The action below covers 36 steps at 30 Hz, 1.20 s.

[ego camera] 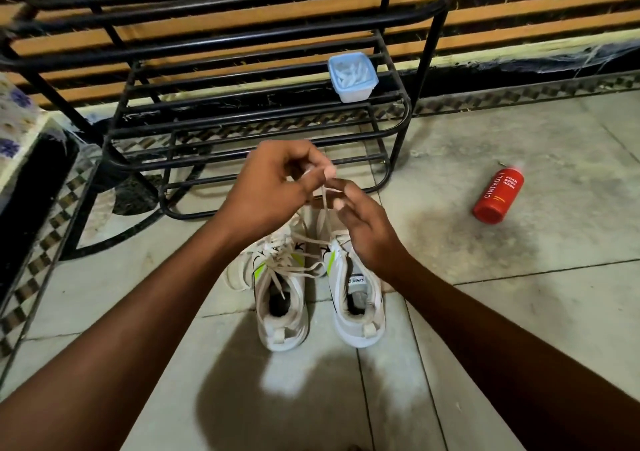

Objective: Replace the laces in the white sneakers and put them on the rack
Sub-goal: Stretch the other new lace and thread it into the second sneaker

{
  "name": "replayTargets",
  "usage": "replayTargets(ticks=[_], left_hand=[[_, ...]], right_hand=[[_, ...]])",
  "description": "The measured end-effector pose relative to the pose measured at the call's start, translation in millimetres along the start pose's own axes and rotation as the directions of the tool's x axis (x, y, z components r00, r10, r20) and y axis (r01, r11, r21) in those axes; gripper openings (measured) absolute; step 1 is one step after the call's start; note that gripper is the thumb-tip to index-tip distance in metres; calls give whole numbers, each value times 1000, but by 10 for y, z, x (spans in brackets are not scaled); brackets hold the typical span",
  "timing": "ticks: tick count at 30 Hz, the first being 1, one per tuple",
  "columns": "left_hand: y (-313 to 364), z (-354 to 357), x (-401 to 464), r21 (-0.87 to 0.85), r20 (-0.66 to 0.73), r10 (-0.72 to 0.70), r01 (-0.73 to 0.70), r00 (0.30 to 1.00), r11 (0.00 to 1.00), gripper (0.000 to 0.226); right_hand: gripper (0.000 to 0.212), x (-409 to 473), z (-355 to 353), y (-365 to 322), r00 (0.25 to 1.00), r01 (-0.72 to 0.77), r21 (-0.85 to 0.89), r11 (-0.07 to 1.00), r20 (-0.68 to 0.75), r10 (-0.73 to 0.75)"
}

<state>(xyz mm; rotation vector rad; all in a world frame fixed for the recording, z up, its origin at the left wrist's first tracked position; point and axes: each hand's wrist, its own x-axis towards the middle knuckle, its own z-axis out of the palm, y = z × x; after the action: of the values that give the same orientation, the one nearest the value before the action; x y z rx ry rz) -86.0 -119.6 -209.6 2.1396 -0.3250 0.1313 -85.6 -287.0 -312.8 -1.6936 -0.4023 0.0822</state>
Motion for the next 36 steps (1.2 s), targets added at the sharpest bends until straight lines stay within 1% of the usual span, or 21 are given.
replayTargets(ticks=[3, 5, 7, 9, 11, 12, 15, 17, 22, 24, 27, 30, 32, 33, 34, 36], left_hand=[[96, -92, 29, -10, -59, 53, -54, 997, 999, 8], [73, -157, 43, 3, -60, 61, -61, 996, 998, 8], [-57, -210, 56, 17, -69, 20, -19, 997, 1000, 8], [-239, -255, 53, 6, -81, -32, 33, 996, 999, 9], [-426, -287, 25, -33, -90, -101, 98, 991, 995, 11], [-525, -302, 6, -43, -93, -134, 130, 987, 991, 10], [-820, -356, -78, -37, -120, -198, 195, 973, 980, 6], [-1001, -405, -138, -7, -152, -231, 233, 961, 972, 6], [-1404, -555, -309, 129, -216, -313, 345, 925, 930, 9], [-1528, -598, -382, 222, -215, -334, 379, 917, 898, 16], [-1695, -642, -526, 309, -210, -381, 431, 900, 848, 22], [-1869, -698, -664, 407, -245, -431, 496, 868, 767, 25], [-1917, -693, -722, 411, -286, -459, 540, 841, 734, 21], [-1914, -669, -730, 399, -310, -457, 550, 834, 734, 21], [-1900, -630, -725, 377, -333, -448, 552, 830, 743, 20], [-1804, -525, -679, 329, -352, -405, 517, 844, 790, 14]], right_hand=[[25, 184, -23, -323, 999, -27, 179, 983, 29, 22], [22, 246, -83, -492, 1000, 12, 214, 977, 4, -13], [15, 270, -157, -576, 996, 59, 216, 975, -75, -44], [8, 292, -257, -550, 984, 64, 198, 978, -173, -29], [11, 300, -370, -480, 966, 37, 195, 980, -259, 15], [11, 293, -427, -429, 955, 16, 223, 975, -293, 51], [10, 262, -550, -296, 915, -31, 266, 964, -380, 134], [12, 251, -588, -208, 888, -55, 243, 968, -432, 159], [13, 247, -659, -4, 817, -108, 176, 978, -545, 188], [16, 246, -669, 83, 798, -129, 122, 984, -577, 176], [13, 217, -658, 230, 778, -159, 64, 985, -606, 165], [10, 184, -634, 320, 768, -184, 14, 983, -622, 153], [10, 172, -624, 353, 765, -195, -29, 980, -630, 133], [11, 167, -623, 375, 767, -203, -61, 977, -631, 120], [10, 164, -617, 393, 774, -216, -114, 970, -626, 98], [9, 160, -594, 419, 814, -234, -252, 939, -579, 48]])
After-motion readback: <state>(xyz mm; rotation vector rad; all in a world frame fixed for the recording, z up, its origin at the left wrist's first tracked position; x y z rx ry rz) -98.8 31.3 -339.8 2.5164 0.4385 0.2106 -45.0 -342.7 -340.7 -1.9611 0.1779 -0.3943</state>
